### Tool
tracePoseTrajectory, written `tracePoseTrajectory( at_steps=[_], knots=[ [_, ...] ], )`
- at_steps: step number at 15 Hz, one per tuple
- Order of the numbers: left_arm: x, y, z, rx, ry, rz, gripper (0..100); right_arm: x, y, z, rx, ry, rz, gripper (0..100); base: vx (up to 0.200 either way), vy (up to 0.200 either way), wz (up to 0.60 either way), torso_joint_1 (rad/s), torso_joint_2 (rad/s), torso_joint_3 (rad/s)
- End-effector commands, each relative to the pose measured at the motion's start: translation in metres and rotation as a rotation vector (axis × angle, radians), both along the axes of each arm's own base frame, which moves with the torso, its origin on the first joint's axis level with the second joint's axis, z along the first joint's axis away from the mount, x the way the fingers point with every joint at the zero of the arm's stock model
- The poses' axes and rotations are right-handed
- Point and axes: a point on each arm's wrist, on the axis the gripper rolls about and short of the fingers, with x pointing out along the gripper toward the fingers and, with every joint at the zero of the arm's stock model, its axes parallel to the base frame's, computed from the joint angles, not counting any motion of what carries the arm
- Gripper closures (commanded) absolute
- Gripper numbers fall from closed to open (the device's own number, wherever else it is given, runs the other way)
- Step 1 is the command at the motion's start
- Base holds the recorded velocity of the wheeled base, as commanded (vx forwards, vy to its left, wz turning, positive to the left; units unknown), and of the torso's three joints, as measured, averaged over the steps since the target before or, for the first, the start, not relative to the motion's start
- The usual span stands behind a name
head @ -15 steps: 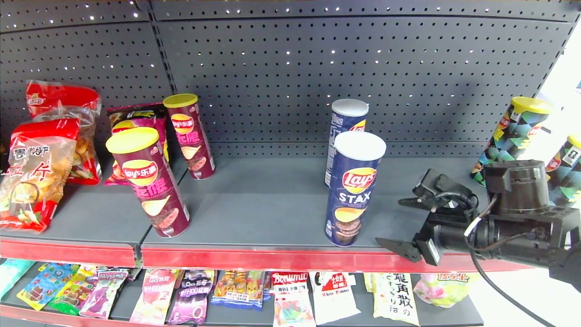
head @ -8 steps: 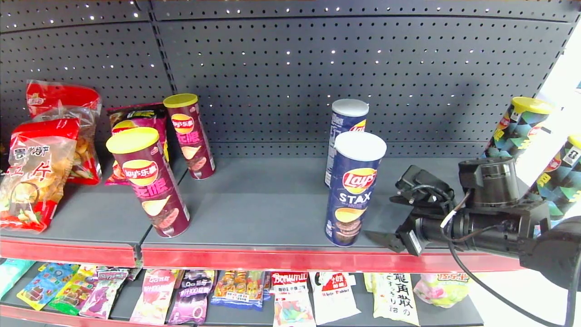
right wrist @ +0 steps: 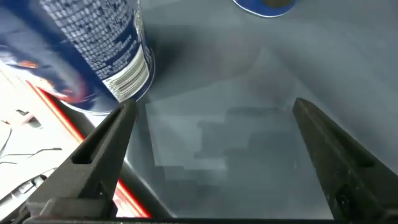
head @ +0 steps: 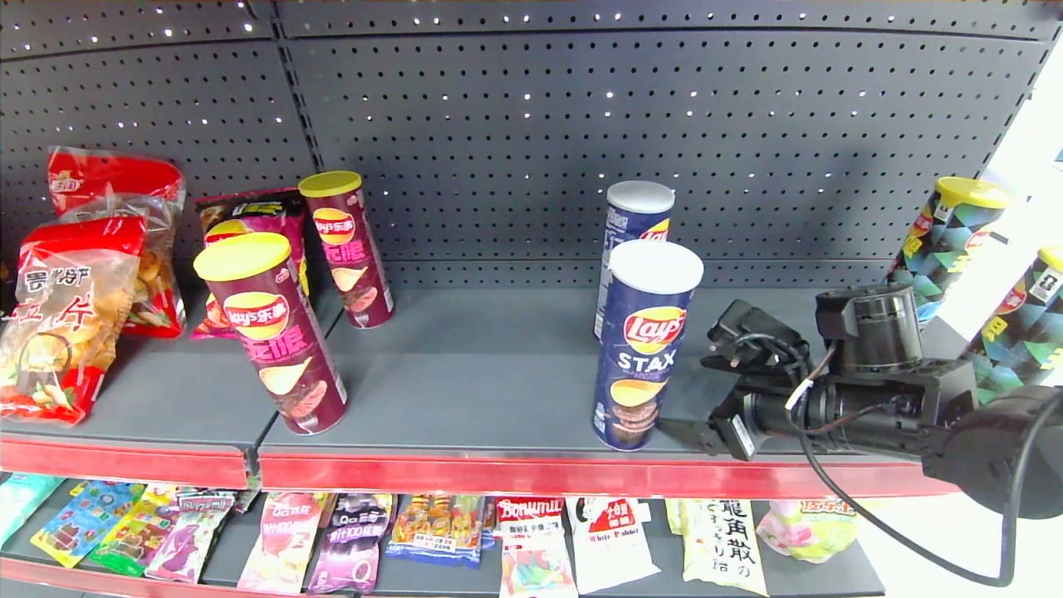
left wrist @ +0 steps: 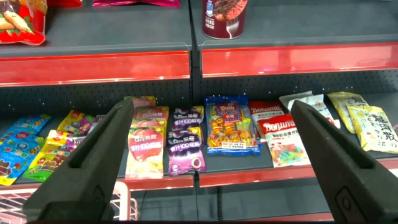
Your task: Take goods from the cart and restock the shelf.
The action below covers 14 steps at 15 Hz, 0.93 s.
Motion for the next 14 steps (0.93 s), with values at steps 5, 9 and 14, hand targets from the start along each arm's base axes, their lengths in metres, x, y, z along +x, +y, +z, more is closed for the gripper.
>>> tracePoseTrajectory(
  at_steps=[5,9,14],
  knots=[
    [0.0001,0.0000,0.0000,0.000,0.001,0.000,0,0.0042,0.0040,-0.0018,0.004,-0.006,0.007,0,0.000,0.000,0.00,0.000,0.00,0.000],
    [0.0001,0.0000,0.0000,0.000,0.001,0.000,0,0.0077,0.0059,-0.0006,0.008,-0.012,0.008,0,0.000,0.000,0.00,0.000,0.00,0.000],
    [0.0001,0.0000,0.0000,0.000,0.001,0.000,0,0.0090,0.0065,-0.0001,0.009,-0.015,0.008,0,0.000,0.000,0.00,0.000,0.00,0.000]
  ],
)
